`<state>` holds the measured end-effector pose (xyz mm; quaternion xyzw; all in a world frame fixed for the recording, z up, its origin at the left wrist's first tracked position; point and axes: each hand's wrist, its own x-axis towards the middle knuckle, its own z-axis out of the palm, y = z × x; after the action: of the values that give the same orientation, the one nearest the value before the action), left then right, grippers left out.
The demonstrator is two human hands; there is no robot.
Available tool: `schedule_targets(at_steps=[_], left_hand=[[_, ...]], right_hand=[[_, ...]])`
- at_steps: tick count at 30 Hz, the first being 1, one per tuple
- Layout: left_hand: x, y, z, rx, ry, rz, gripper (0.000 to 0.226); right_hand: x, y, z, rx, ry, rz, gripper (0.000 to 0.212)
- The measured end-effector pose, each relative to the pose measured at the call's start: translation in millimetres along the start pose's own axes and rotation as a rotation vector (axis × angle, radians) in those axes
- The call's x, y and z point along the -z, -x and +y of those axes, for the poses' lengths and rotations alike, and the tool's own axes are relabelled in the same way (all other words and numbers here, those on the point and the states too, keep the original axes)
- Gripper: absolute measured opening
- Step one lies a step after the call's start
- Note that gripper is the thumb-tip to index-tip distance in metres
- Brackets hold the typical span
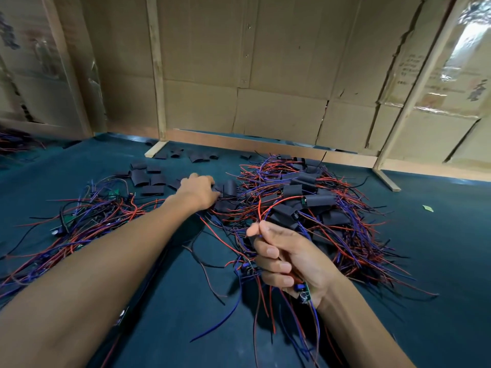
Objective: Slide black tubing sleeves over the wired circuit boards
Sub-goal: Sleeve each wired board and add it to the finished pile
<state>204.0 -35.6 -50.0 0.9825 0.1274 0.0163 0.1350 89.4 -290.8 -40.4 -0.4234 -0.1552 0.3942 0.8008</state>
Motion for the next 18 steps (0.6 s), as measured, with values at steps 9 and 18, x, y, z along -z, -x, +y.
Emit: schedule_targets(at_steps=[9, 18], left_hand=[[24, 22, 8, 0.057, 0.101, -0.040, 0.012], [30, 73, 49, 0.029, 1.407, 0.275, 0.019]], right_hand=[[2, -3, 5, -0.027, 0.020, -0.012, 0.022], [-3, -1, 0, 0.051, 0.058, -0.013, 0.027]])
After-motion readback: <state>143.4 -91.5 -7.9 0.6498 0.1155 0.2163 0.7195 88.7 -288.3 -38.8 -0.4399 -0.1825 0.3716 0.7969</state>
